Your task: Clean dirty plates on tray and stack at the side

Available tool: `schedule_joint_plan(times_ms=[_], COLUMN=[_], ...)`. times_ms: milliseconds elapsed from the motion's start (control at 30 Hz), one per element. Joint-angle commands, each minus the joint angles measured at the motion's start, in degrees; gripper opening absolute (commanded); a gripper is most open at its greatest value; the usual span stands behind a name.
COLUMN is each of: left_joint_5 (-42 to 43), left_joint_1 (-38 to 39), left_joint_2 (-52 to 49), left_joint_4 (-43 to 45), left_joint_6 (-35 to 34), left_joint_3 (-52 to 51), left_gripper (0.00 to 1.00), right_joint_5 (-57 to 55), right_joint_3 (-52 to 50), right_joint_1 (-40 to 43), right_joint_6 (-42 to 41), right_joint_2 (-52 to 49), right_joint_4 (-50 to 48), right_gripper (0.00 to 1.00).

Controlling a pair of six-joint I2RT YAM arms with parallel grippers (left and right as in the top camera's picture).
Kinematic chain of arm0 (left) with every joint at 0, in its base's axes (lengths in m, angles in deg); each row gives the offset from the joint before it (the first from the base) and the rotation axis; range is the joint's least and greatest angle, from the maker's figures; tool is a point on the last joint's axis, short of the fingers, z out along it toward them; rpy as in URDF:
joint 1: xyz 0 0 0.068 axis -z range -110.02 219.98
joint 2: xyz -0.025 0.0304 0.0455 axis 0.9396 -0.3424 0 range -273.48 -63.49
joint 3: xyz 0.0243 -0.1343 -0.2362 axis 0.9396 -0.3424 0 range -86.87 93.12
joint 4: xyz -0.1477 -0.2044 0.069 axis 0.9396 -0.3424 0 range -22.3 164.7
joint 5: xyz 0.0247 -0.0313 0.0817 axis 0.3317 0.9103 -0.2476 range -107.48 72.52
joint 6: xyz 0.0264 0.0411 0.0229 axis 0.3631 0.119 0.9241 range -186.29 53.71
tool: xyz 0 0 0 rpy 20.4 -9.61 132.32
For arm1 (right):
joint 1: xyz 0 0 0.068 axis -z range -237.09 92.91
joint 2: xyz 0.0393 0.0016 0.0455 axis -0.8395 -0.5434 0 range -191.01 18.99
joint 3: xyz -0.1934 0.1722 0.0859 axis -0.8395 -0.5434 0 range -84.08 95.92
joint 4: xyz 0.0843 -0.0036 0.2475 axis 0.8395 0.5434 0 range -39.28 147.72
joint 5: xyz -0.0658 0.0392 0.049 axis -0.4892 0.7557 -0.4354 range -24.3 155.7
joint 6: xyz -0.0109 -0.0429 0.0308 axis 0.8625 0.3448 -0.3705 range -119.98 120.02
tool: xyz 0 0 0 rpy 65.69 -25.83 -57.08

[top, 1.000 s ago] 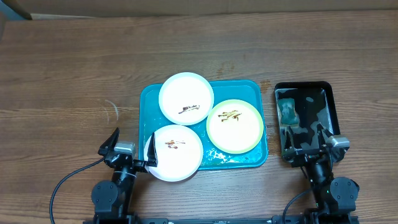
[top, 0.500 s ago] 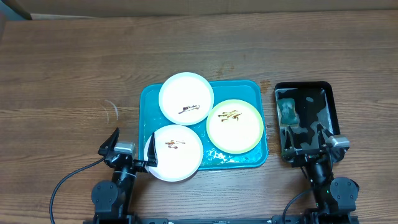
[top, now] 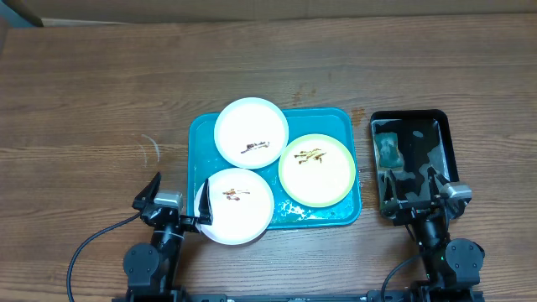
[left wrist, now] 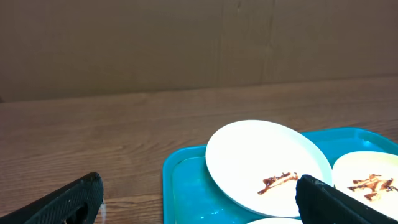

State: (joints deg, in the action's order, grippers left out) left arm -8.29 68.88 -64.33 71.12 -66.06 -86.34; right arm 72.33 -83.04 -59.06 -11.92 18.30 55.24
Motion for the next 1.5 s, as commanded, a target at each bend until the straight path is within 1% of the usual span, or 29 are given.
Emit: schedule_joint_plan(times_ms=[0,333,500,533,633,700,967,1100,1200,1233,1367,1467], left_joint_5=[-0.7,-0.5,-0.2,-0.1,-0.1,-0.1,0.3,1.8,3.1,4.5,13.0,12.0], left_joint_1=[0.4,0.4,0.4,0.4,0.4,0.4,0.4,0.4,0.4,0.4,0.4,0.4], left_joint_2=[0.6,0.6,0.6,0.6,0.6,0.6,-0.7,-5.2,-11.3,-13.6,-24.4,-32.6], left_joint_4=[-0.1,0.0,-0.1,-0.1,-0.8,-2.5,-19.3,-27.9,-34.8,-35.9,-41.3,-49.1], left_joint_6=[1.1,0.8,-3.3,-4.3,-7.1,-7.6,-7.5,-4.7,-4.5,-4.5,-4.5,-4.5], left_joint_3=[-0.3,-0.3,-0.3,-0.2,0.2,1.1,12.3,20.5,28.2,30.4,41.4,50.1], left_gripper=[1.00,1.00,1.00,1.00,1.00,1.00,0.99,1.00,1.00,1.00,1.00,1.00], right_joint_5=[-0.3,-0.4,-0.5,-0.4,0.8,2.1,2.2,2.6,2.7,2.7,4.3,5.7], right_joint_3=[-0.6,-0.6,-0.6,-0.6,-0.3,0.8,8.1,14.4,20.0,21.9,30.0,36.8], right_joint_1=[-0.3,-0.3,-0.3,-0.3,-0.3,-0.3,-0.3,-0.3,-0.3,-0.3,-0.3,-0.3], right_joint_6=[-0.1,-0.1,-0.1,-0.7,-6.4,-7.5,-7.6,-7.6,-7.7,-7.7,-7.6,-7.7], right_joint_2=[0.5,0.5,0.5,0.5,0.5,0.5,0.2,-2.1,-5.6,-7.0,-15.3,-23.0], right_joint_4=[-0.3,-0.3,-0.3,-0.3,0.0,1.7,15.4,22.8,28.1,29.5,35.0,40.7], right_gripper=[1.00,1.00,1.00,1.00,1.00,1.00,1.00,1.00,1.00,1.00,1.00,1.00])
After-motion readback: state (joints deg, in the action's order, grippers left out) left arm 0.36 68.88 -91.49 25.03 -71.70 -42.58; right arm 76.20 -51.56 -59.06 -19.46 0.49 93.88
